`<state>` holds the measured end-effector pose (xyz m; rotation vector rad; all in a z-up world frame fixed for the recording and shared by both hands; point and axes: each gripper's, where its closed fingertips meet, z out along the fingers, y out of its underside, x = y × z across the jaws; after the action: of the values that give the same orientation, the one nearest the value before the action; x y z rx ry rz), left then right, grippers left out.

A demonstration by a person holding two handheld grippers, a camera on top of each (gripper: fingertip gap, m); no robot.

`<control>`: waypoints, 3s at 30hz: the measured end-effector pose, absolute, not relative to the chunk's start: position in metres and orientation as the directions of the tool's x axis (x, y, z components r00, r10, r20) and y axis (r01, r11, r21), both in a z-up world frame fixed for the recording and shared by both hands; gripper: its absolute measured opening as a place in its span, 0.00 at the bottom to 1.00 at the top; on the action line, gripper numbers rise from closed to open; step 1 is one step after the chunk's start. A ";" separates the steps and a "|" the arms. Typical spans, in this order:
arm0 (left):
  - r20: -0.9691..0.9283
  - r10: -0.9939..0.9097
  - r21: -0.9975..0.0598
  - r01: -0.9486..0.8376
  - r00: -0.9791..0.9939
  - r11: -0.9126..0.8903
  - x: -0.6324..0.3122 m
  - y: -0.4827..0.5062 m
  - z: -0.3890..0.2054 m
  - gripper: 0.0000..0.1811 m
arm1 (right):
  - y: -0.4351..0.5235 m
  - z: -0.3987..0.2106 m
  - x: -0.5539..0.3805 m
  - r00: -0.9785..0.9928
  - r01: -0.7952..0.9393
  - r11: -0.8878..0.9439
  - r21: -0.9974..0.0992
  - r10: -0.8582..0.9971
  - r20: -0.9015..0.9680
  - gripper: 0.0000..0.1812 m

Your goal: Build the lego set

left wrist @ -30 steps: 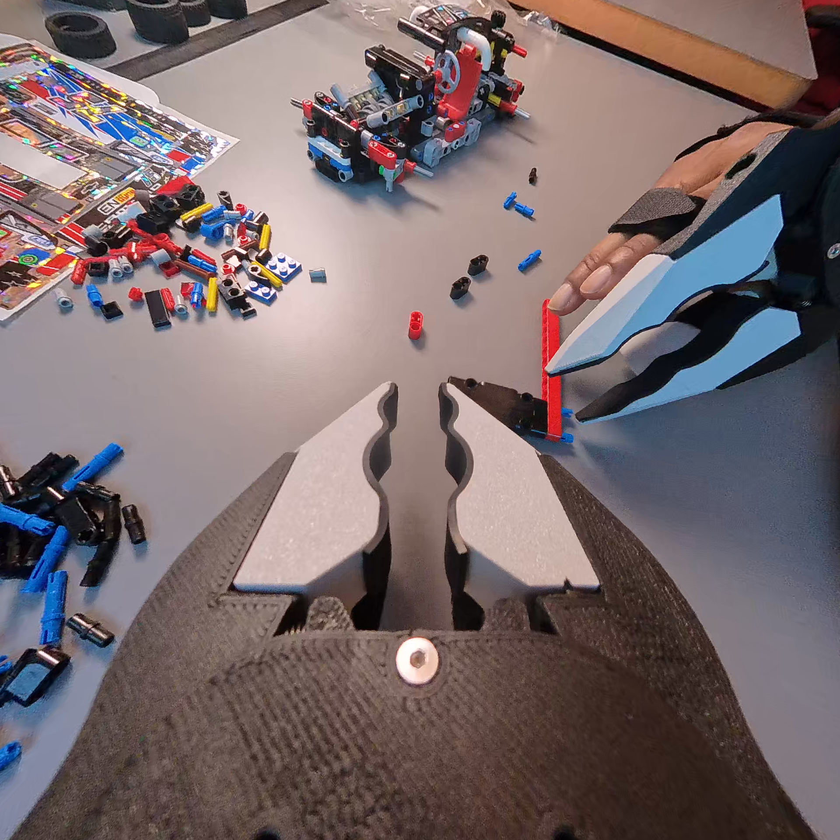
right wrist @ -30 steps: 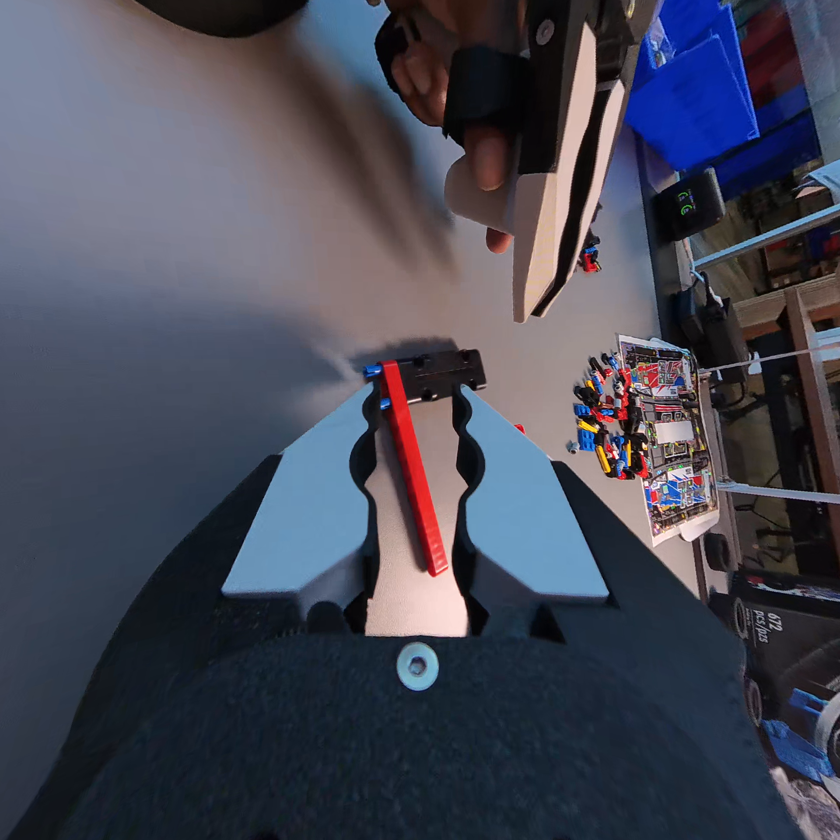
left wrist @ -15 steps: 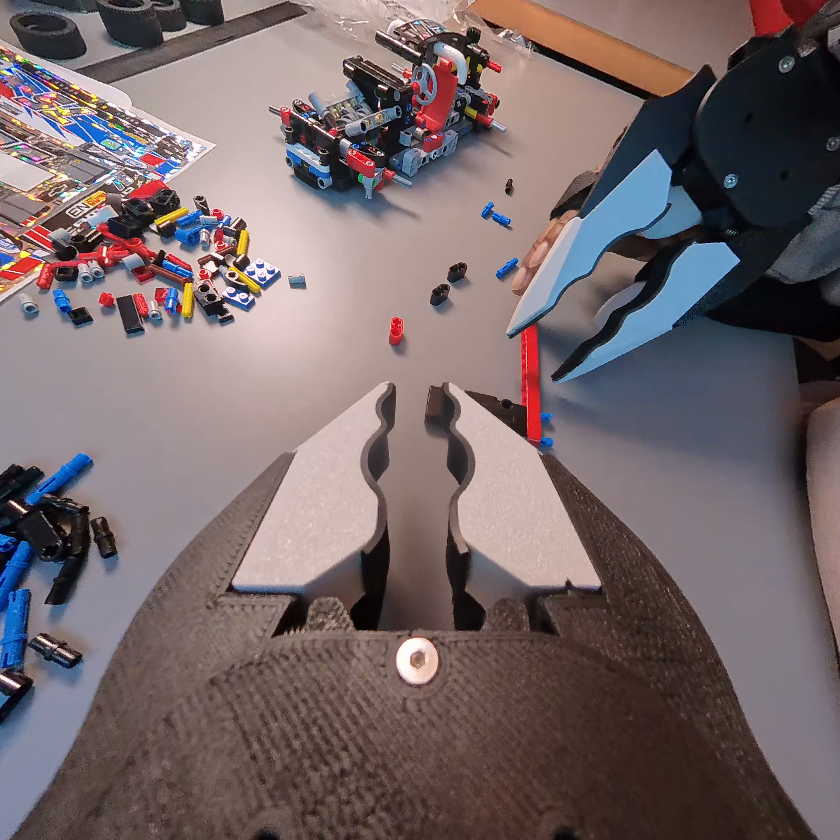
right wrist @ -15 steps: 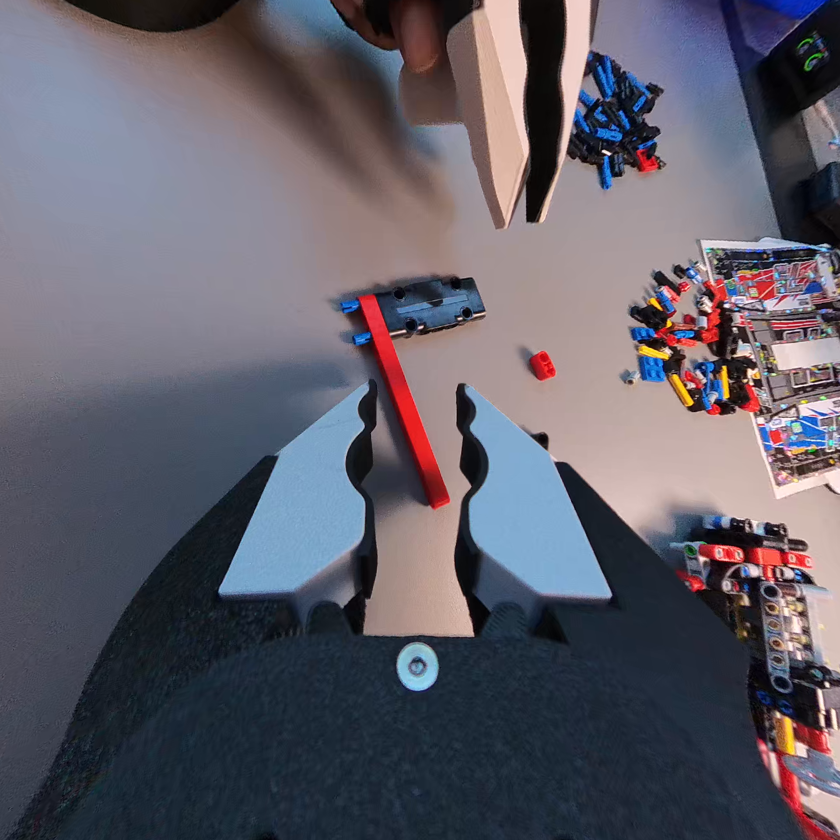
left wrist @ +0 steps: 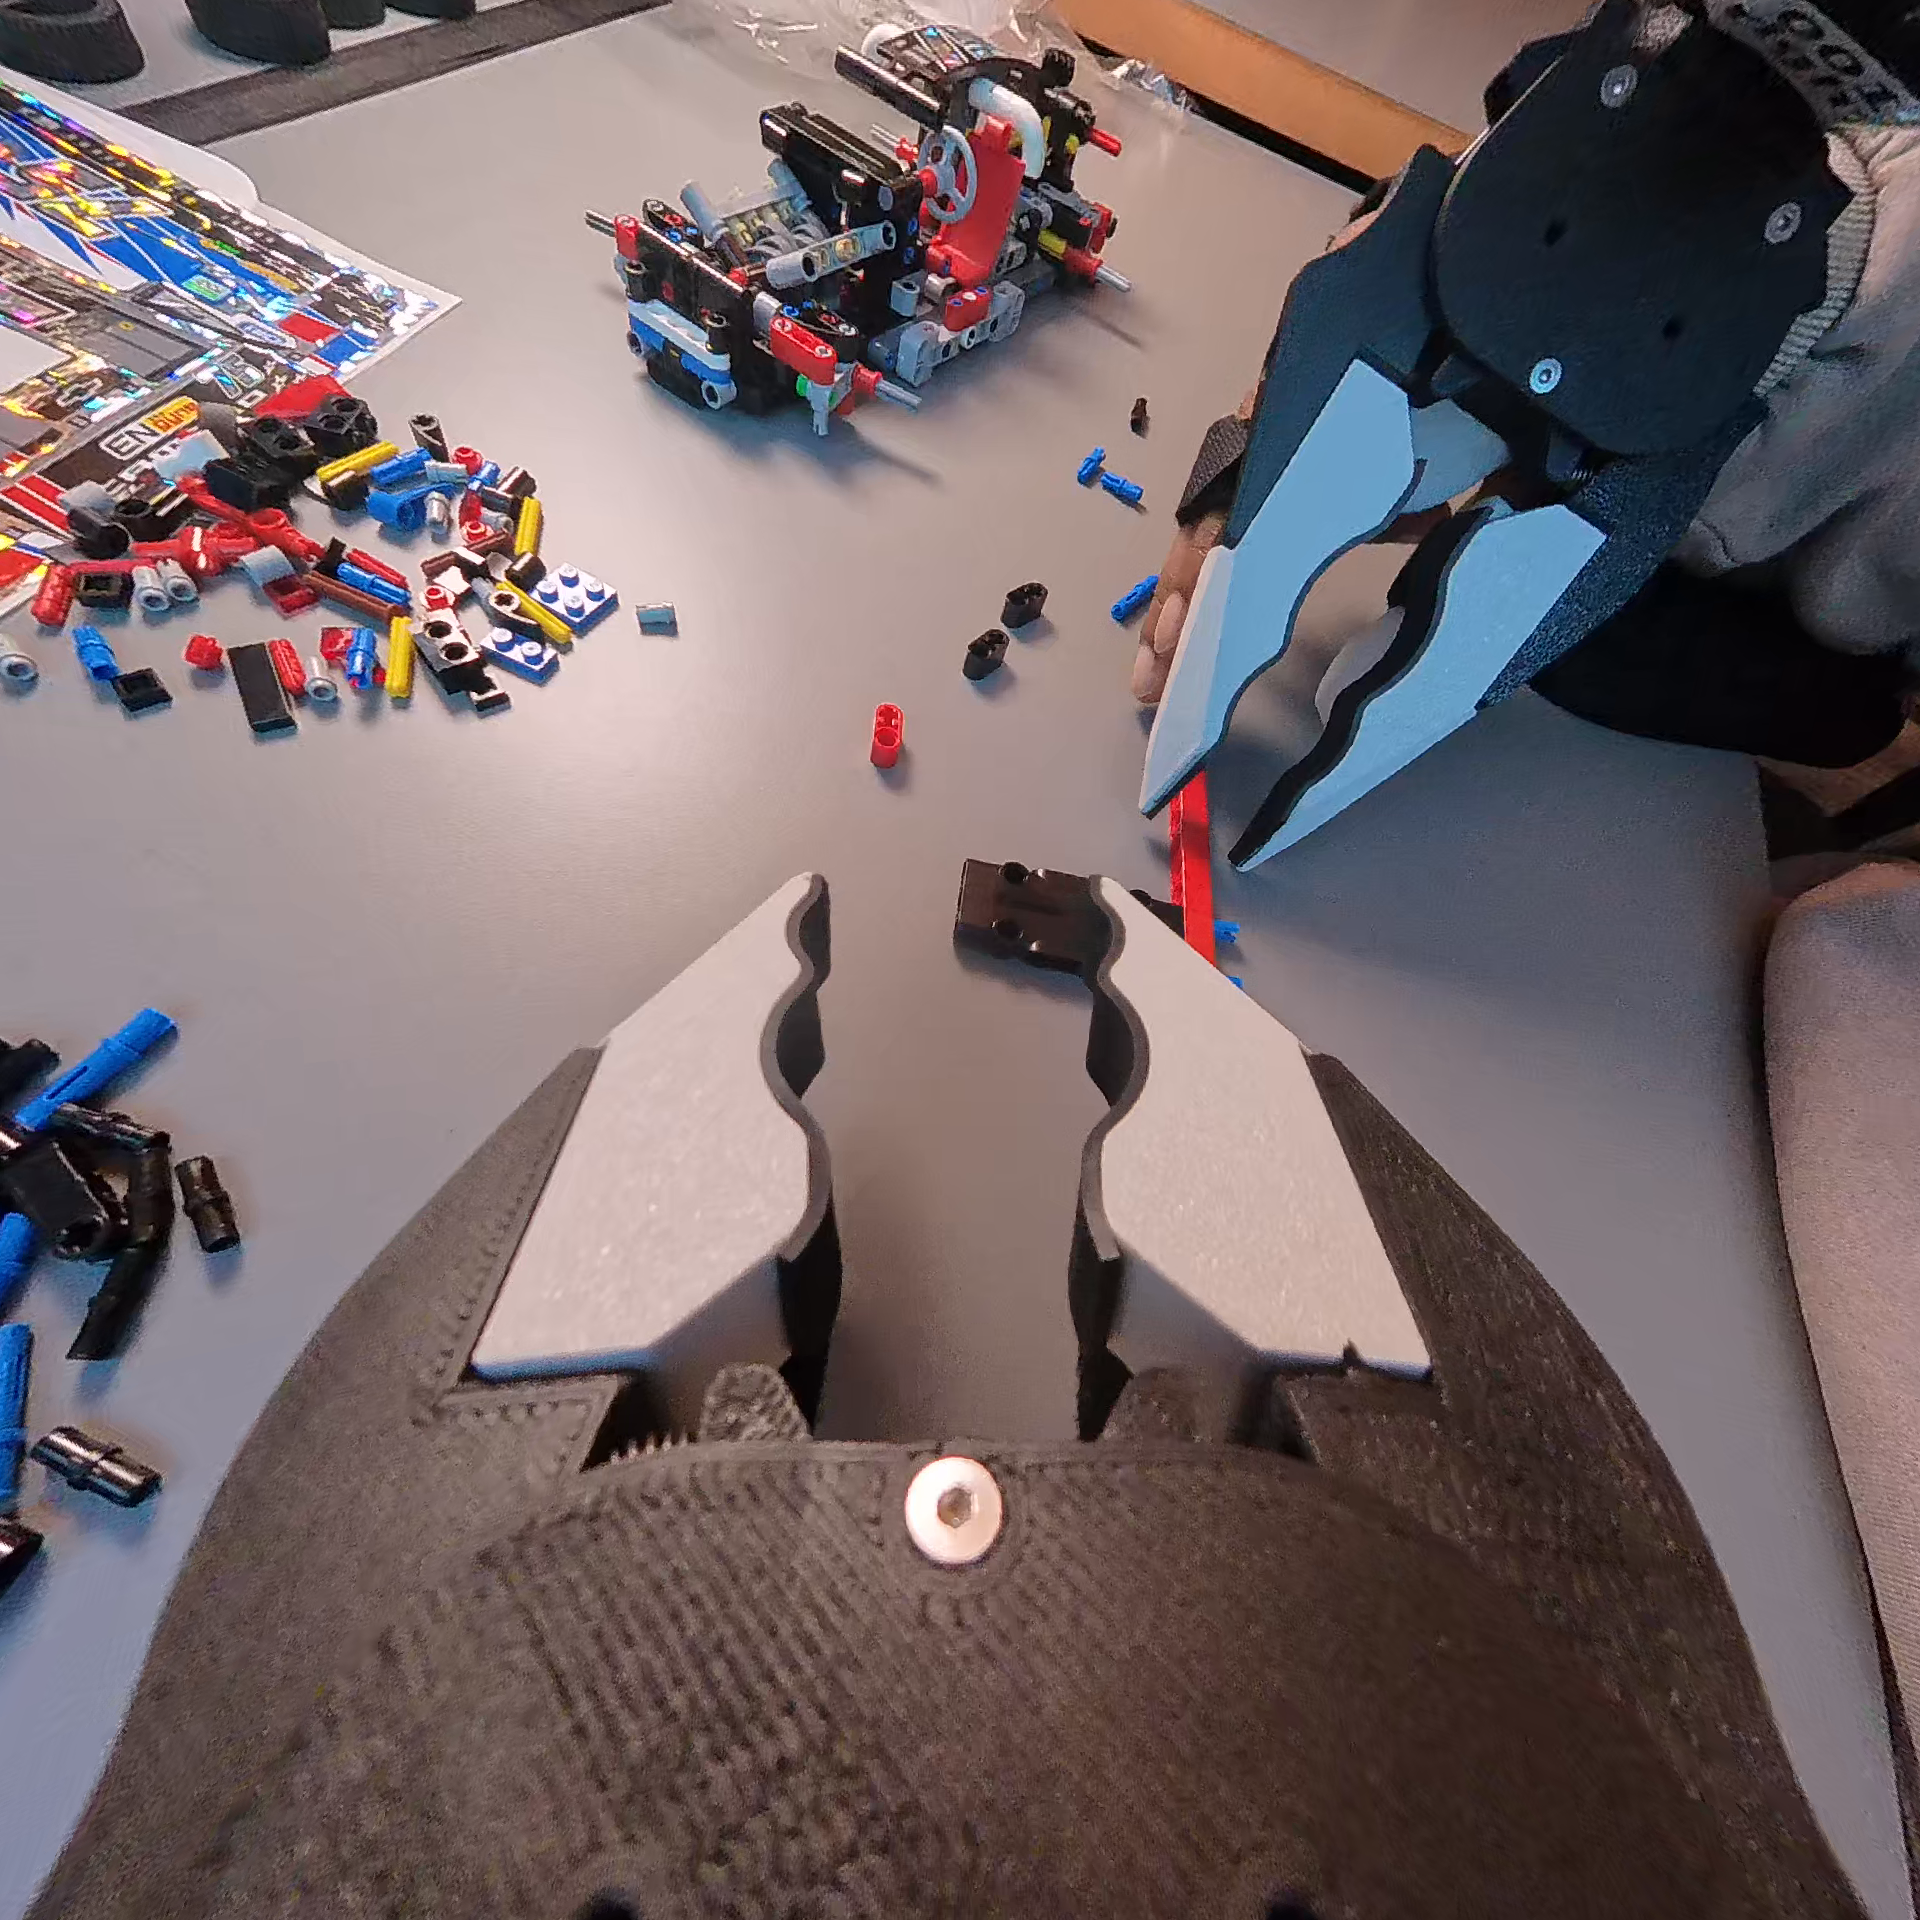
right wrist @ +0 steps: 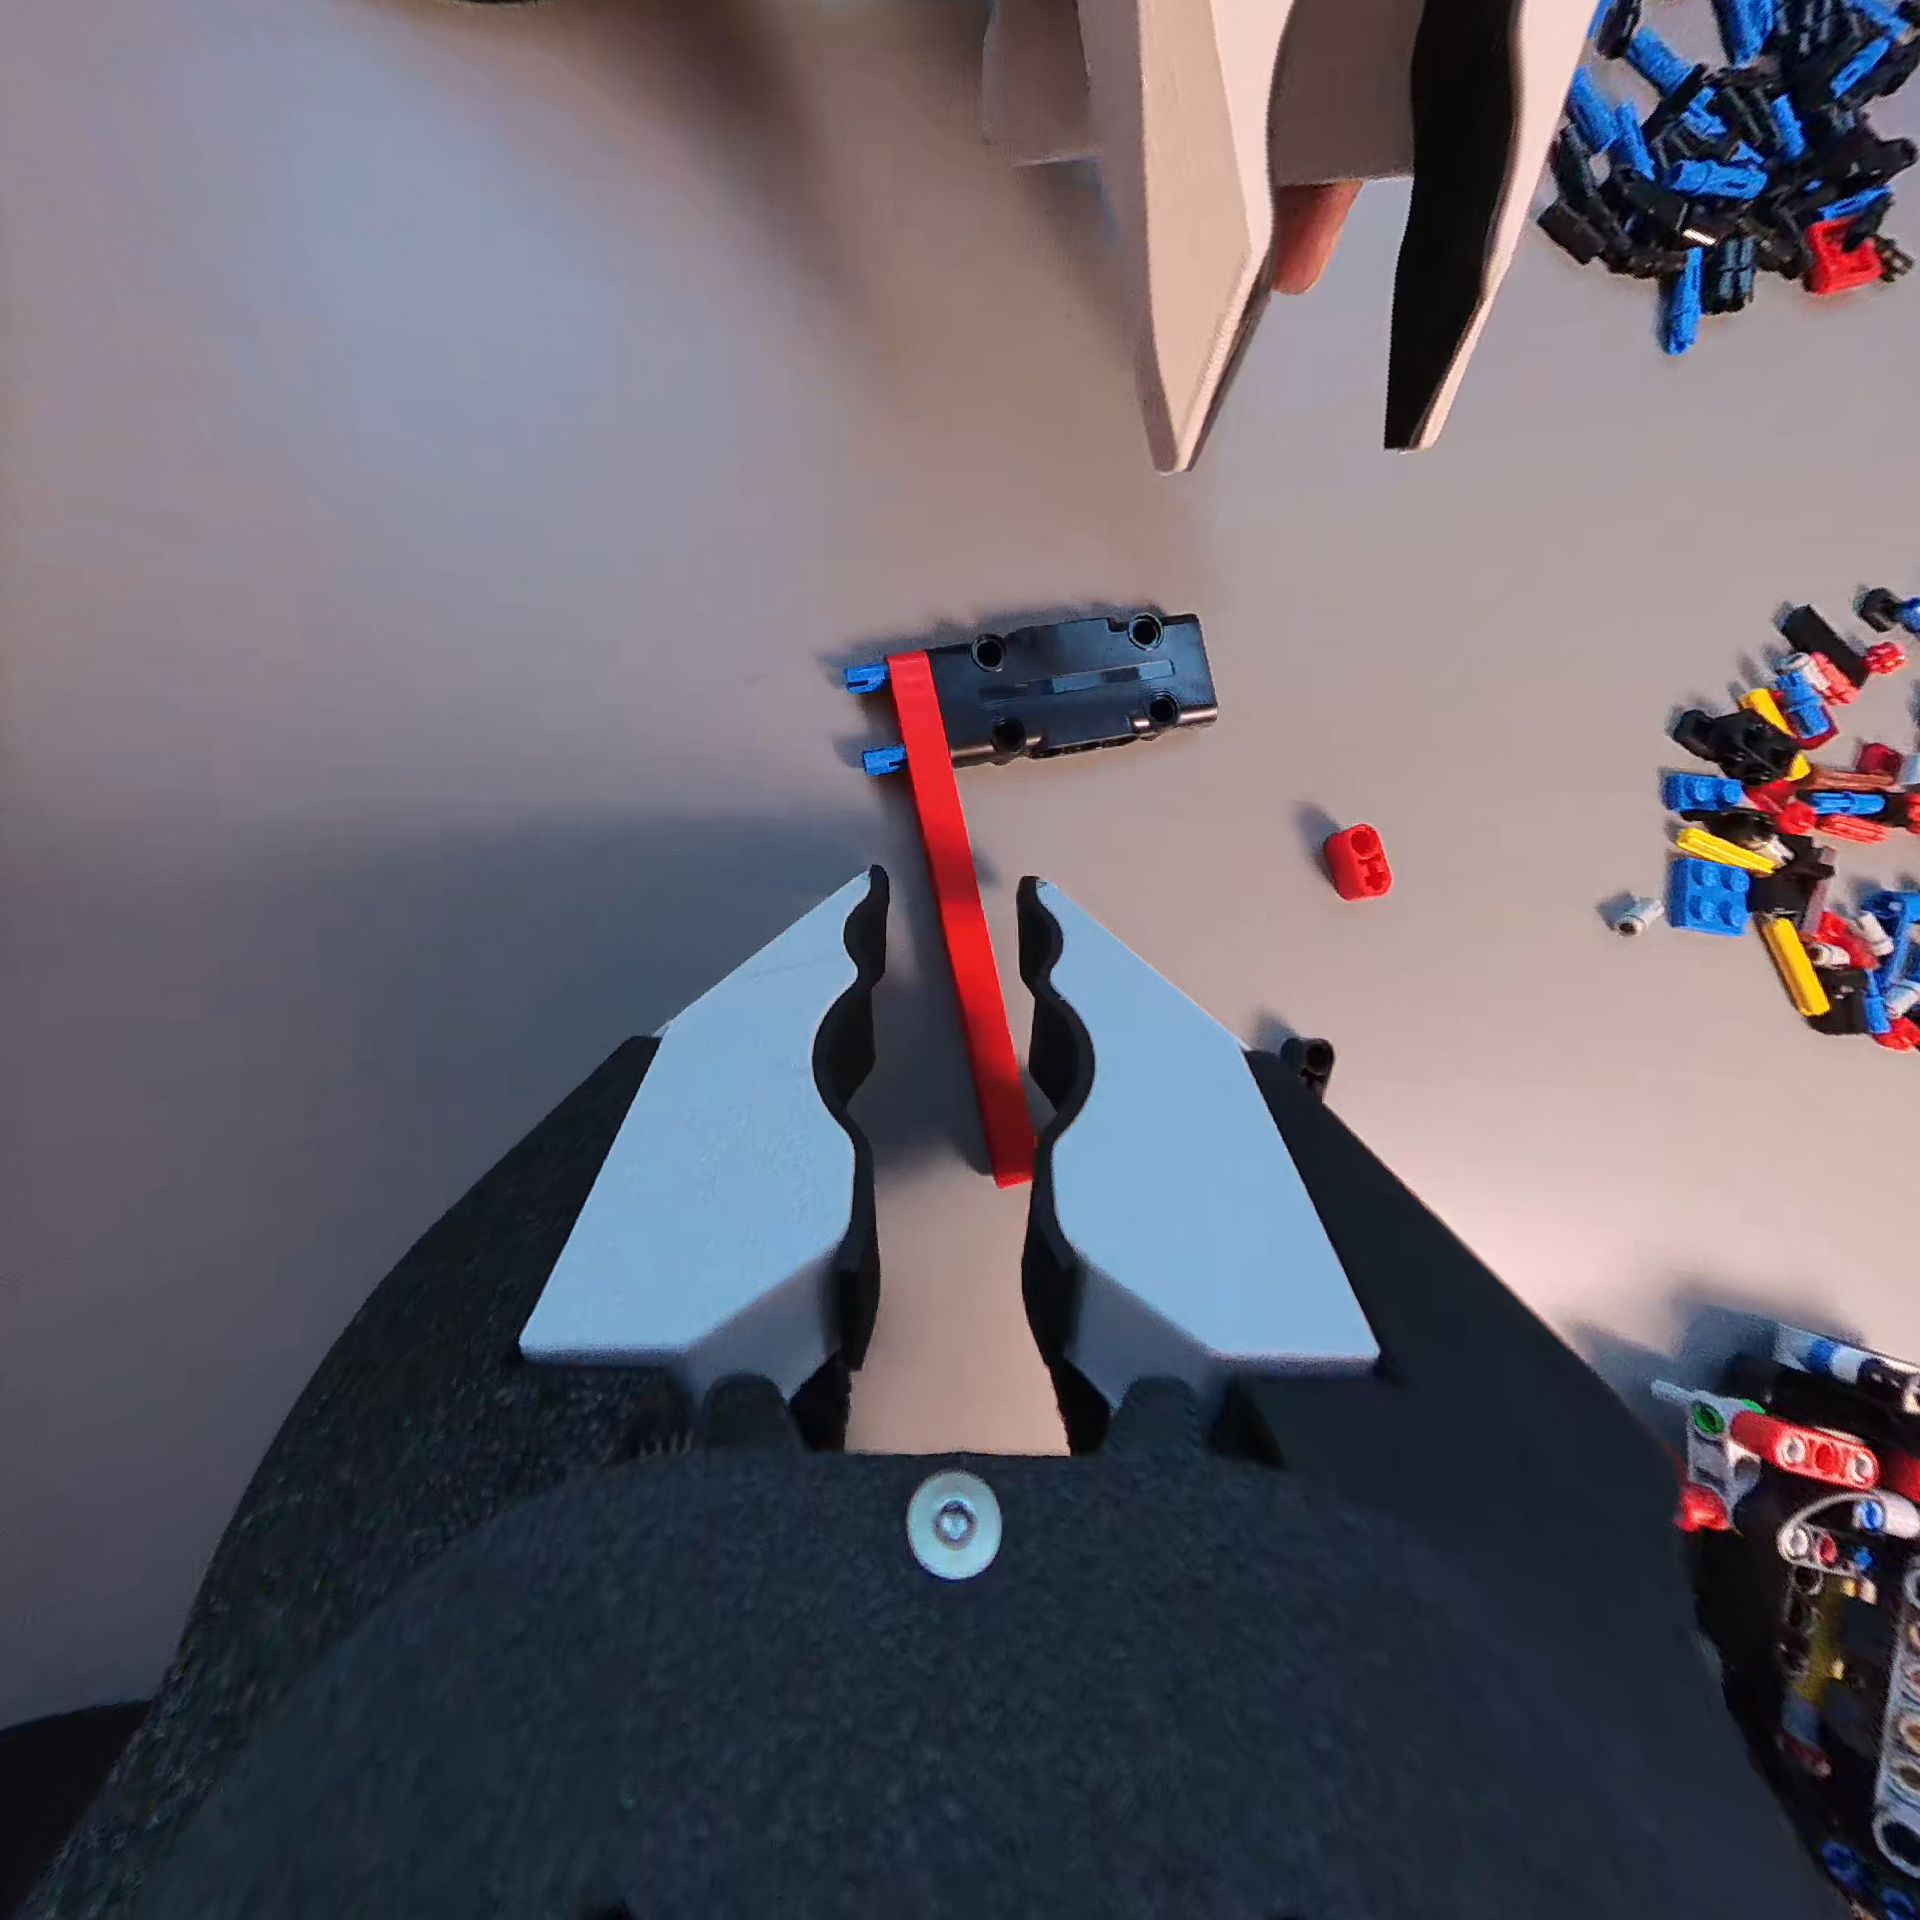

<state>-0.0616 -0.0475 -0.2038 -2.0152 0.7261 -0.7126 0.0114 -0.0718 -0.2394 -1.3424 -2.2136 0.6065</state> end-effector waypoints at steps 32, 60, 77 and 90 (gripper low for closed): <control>0.156 -0.794 -0.816 -0.376 0.587 -0.439 -0.054 -0.067 -0.221 0.38 | -0.075 -0.235 0.013 -0.478 0.685 0.455 -0.569 0.870 0.121 0.10; 0.013 -0.851 -0.783 -0.524 0.526 -0.336 -0.026 -0.073 -0.237 0.35 | -0.029 -0.187 0.030 -0.120 0.379 0.106 -0.919 0.991 0.065 0.11; -0.019 -0.806 -0.786 -0.507 0.591 -0.353 -0.051 -0.059 -0.236 0.35 | -0.011 -0.180 0.030 -0.046 0.318 0.023 -0.948 0.999 0.009 0.09; -0.017 -0.797 -0.782 -0.505 0.603 -0.365 -0.052 -0.060 -0.235 0.35 | -0.021 -0.184 0.026 -0.069 0.348 0.061 -0.936 0.997 0.039 0.09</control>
<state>-0.0525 -0.0600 -0.2353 -2.0439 1.0270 -0.4729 0.0256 -0.0210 -0.1835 -1.3976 -1.5386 1.0250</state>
